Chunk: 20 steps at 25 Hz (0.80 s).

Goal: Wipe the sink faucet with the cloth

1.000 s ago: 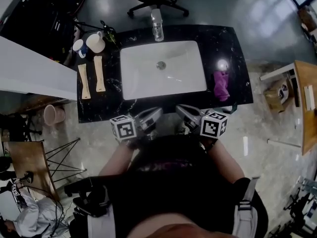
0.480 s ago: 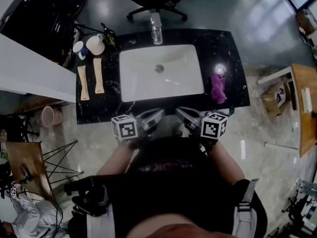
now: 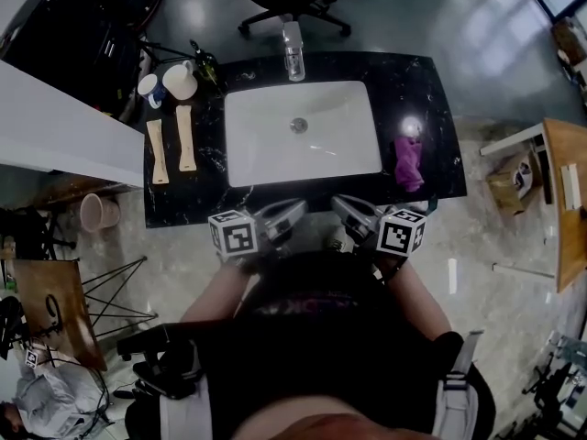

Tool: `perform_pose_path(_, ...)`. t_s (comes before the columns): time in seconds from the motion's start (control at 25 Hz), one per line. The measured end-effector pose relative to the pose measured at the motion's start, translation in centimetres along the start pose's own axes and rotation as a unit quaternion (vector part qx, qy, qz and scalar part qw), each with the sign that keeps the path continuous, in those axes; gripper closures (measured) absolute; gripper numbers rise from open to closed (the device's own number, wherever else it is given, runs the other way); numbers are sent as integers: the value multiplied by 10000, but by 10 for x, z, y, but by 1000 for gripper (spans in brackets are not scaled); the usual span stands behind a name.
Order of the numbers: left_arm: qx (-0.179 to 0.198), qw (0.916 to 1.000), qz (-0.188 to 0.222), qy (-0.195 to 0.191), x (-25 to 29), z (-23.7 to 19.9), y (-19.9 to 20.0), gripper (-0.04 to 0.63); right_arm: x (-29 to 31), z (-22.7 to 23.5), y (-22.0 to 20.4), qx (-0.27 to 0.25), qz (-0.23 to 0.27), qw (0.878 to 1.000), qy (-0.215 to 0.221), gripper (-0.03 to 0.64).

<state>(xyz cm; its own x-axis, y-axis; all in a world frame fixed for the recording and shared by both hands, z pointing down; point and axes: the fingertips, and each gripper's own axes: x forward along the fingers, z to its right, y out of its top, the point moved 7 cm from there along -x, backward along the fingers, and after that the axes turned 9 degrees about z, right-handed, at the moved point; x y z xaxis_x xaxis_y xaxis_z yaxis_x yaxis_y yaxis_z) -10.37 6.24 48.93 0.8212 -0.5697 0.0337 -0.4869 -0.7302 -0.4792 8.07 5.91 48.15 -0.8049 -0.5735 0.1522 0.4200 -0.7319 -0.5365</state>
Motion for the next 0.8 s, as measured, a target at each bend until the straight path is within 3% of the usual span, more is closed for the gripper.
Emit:
perform_pose_path(0.24, 34, 10000, 35, 58, -1, -1, 1, 595, 2, 1, -1, -26, -56, 10000, 40, 605)
perform_pose_path(0.52, 140, 9998, 150, 64, -2, 1, 5, 595, 10, -7, 4, -422, -279, 9987, 108, 605)
perform_pose_path(0.8, 0, 9997, 204, 117, -6, -2, 1, 595, 17, -12, -2, -271, -427, 9984, 259, 605)
